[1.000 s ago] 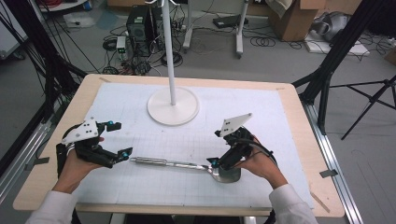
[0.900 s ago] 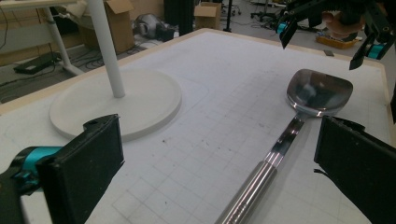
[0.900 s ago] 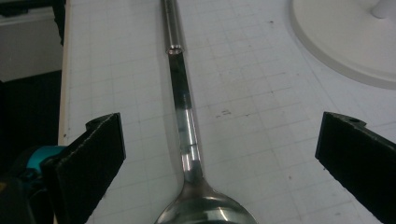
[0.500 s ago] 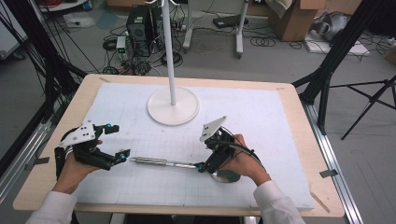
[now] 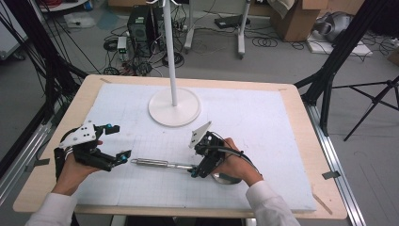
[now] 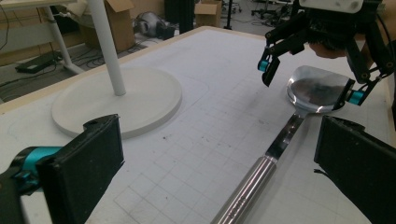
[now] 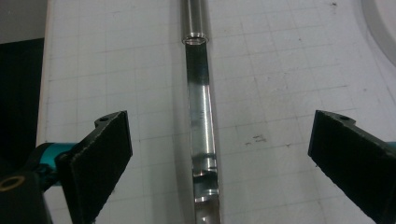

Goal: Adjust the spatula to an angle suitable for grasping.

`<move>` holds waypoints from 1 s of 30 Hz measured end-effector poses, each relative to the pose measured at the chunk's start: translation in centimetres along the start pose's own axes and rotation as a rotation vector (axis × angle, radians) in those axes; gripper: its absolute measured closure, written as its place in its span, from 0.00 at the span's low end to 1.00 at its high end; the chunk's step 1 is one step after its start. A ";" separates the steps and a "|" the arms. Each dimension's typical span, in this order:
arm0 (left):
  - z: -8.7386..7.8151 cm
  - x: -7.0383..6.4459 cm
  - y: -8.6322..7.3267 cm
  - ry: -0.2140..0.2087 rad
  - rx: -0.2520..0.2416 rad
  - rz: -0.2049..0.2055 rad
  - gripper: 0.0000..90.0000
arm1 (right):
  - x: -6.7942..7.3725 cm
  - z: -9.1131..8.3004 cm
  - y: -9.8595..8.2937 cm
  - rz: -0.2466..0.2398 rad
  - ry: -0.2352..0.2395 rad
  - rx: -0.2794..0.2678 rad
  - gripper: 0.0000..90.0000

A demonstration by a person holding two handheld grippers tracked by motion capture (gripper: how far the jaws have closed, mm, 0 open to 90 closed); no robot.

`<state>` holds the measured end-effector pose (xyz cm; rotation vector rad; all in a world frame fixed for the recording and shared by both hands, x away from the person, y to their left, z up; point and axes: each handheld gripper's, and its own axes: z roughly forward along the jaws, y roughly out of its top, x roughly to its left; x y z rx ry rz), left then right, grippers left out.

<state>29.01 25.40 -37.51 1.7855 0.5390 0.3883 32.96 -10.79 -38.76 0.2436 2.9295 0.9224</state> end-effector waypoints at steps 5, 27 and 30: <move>0.0 0.0 0.1 -0.008 -0.010 -0.004 0.02 | 0.1 1.0 0.1 -0.012 0.010 0.052 0.09; 0.2 -0.2 0.3 -0.011 -0.003 0.006 0.02 | 0.4 2.6 0.8 -0.036 0.025 0.143 0.46; 0.2 -0.3 0.3 -0.012 0.001 0.010 0.02 | 0.4 2.8 0.9 -0.038 0.026 0.157 0.50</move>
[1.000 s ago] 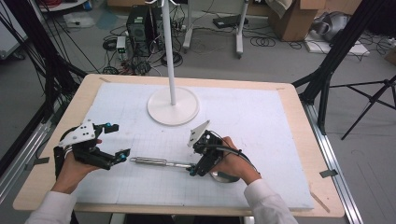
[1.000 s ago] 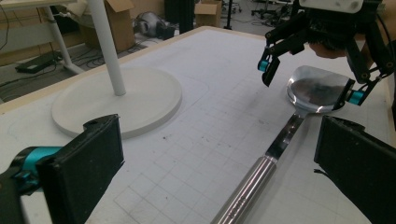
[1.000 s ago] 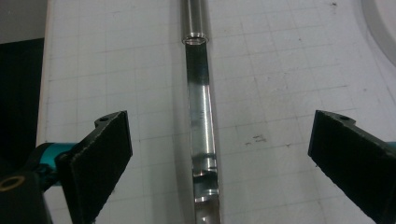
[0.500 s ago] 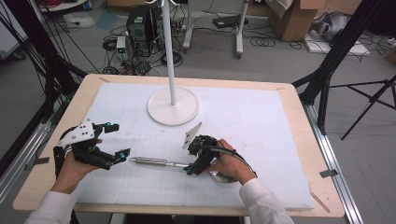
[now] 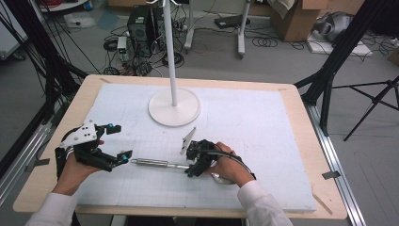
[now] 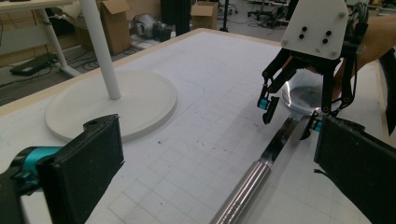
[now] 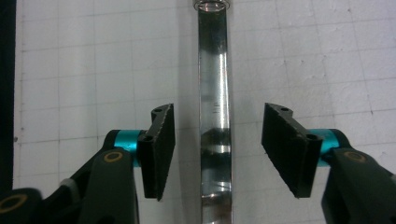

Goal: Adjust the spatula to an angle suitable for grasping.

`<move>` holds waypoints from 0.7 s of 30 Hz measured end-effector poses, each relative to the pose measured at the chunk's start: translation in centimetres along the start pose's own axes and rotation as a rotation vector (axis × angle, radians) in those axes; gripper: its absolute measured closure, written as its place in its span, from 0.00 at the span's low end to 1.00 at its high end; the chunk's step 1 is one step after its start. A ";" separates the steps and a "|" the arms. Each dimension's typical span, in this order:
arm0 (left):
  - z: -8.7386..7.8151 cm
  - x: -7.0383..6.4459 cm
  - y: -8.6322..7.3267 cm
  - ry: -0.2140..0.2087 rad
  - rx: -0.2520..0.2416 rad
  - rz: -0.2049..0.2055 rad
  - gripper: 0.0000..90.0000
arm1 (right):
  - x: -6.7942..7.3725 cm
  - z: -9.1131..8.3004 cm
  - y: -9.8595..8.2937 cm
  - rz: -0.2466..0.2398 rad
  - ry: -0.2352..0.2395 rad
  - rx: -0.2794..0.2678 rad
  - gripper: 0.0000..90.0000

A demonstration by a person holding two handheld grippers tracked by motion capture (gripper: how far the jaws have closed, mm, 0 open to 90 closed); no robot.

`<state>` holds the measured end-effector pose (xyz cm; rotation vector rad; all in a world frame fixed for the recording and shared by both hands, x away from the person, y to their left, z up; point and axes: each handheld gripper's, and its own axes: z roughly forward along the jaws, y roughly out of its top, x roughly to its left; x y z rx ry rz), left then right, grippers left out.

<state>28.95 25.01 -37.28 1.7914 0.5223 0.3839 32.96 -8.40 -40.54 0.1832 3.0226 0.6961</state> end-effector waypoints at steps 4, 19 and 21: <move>0.1 0.0 0.0 0.000 0.003 0.002 0.02 | 0.1 0.2 0.2 0.011 0.013 0.020 0.56; 0.2 -0.2 0.1 -0.005 0.009 0.009 0.02 | 0.1 0.6 0.6 0.008 0.009 0.067 0.69; 0.2 -0.2 0.1 -0.004 0.009 0.008 0.02 | 0.1 0.6 0.6 0.008 0.007 0.071 0.70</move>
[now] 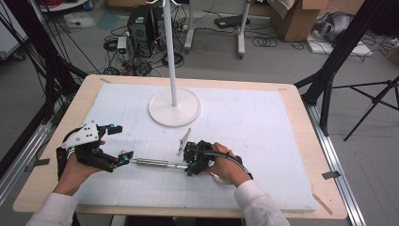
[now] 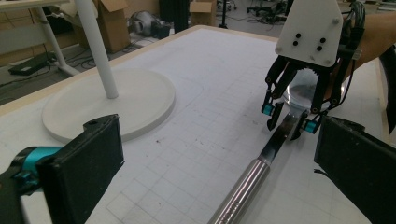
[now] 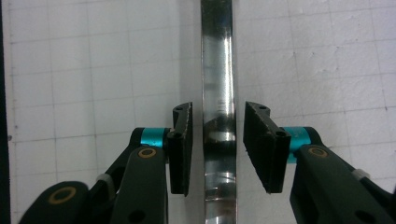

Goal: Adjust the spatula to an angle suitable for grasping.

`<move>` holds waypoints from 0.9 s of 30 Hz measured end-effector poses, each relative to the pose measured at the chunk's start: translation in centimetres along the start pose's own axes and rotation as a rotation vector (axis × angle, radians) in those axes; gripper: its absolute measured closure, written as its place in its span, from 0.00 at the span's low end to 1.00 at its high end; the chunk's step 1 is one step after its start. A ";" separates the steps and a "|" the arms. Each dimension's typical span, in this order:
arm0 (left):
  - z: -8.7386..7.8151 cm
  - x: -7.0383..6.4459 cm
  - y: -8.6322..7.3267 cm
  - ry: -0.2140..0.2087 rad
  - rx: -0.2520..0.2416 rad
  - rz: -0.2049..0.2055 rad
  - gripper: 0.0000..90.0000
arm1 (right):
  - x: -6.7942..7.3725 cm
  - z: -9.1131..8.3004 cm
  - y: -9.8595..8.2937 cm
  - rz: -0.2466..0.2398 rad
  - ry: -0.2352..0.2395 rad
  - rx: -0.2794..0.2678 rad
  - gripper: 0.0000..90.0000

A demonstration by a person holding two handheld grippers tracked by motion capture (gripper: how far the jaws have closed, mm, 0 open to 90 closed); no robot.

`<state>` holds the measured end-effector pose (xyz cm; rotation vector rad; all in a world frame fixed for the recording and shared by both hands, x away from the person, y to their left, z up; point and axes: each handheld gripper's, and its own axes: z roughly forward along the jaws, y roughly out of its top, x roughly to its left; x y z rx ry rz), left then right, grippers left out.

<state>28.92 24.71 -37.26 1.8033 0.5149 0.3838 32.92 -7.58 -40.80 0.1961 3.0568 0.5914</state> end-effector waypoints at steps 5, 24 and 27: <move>0.0 0.0 0.0 0.000 0.000 0.000 0.02 | 0.0 0.1 0.1 -0.007 0.001 0.011 0.73; 0.1 -0.1 0.0 -0.003 0.000 0.003 0.02 | 0.2 0.3 0.2 -0.022 -0.013 0.031 0.81; 0.1 -0.1 0.1 -0.003 -0.001 0.000 0.02 | 0.1 0.3 0.2 -0.021 -0.016 0.031 0.82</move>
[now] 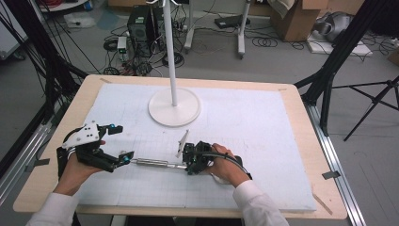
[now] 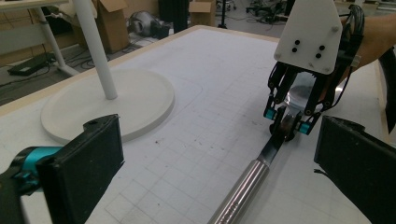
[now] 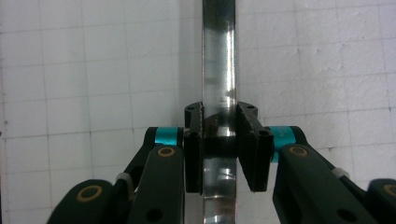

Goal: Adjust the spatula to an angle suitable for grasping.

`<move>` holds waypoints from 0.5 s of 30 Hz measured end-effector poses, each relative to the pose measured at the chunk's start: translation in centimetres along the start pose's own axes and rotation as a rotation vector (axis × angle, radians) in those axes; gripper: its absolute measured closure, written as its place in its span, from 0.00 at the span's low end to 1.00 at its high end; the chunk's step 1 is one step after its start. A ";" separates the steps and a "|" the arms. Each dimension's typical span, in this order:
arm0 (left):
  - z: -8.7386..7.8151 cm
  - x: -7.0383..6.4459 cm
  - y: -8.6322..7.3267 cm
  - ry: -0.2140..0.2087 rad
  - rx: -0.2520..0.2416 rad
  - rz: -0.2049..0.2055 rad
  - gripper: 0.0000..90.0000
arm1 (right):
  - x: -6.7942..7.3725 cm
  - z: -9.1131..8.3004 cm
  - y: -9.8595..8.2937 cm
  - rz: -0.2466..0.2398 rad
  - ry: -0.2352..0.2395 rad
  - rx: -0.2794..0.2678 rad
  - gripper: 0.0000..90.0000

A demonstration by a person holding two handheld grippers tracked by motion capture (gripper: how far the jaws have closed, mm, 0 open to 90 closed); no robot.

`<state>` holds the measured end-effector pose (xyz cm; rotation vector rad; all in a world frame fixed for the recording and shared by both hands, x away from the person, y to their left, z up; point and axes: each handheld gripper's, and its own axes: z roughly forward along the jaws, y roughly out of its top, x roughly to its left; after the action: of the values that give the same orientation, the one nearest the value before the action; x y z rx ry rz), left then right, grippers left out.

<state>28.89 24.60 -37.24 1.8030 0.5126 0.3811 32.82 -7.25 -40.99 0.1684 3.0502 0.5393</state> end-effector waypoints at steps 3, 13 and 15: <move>0.0 0.0 0.0 0.001 0.001 0.003 0.02 | 0.1 0.0 0.0 0.005 0.001 0.005 0.83; -0.3 0.1 0.1 0.007 0.001 0.005 0.02 | -0.2 -0.2 -0.1 0.022 0.008 -0.007 0.83; -0.3 0.2 0.1 0.009 0.003 0.004 0.02 | -0.2 -0.4 -0.2 0.016 0.007 -0.017 0.83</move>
<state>28.92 24.89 -37.07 1.8067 0.5161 0.3916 33.02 -7.57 -40.68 0.1911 3.0528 0.5684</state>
